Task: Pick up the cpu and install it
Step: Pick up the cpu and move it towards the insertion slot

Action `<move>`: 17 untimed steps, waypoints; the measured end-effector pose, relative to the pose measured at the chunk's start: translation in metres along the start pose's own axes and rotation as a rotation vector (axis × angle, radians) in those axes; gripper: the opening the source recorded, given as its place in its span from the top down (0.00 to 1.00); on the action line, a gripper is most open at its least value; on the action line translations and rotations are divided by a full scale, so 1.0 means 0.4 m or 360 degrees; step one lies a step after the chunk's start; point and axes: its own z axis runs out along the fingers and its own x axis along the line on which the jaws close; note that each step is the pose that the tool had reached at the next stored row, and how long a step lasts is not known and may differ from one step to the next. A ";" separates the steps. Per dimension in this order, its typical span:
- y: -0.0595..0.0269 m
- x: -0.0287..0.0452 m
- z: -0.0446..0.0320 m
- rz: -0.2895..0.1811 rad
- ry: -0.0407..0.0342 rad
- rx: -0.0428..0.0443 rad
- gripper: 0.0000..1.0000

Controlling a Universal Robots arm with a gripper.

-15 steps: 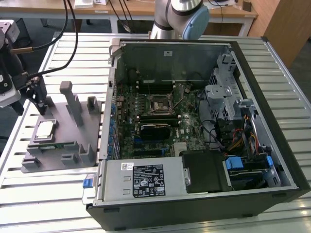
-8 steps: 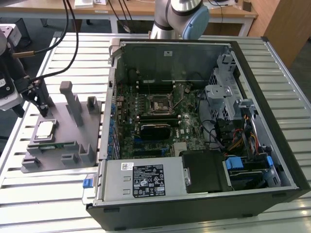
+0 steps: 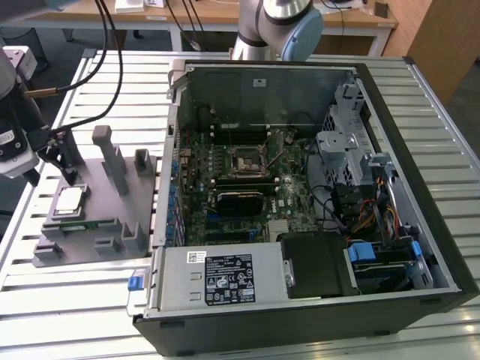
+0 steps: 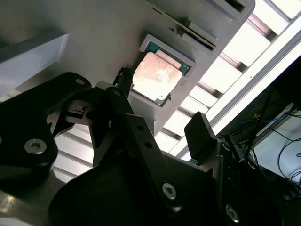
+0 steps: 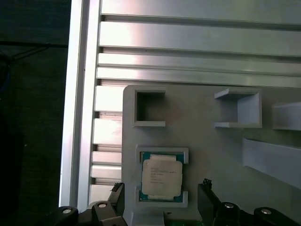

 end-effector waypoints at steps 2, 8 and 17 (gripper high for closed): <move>0.000 0.000 0.007 0.0000 0.0000 0.0000 0.28; -0.001 0.000 0.026 0.0000 0.0000 -0.0002 0.28; -0.002 0.000 0.046 0.0000 0.0000 -0.0004 0.28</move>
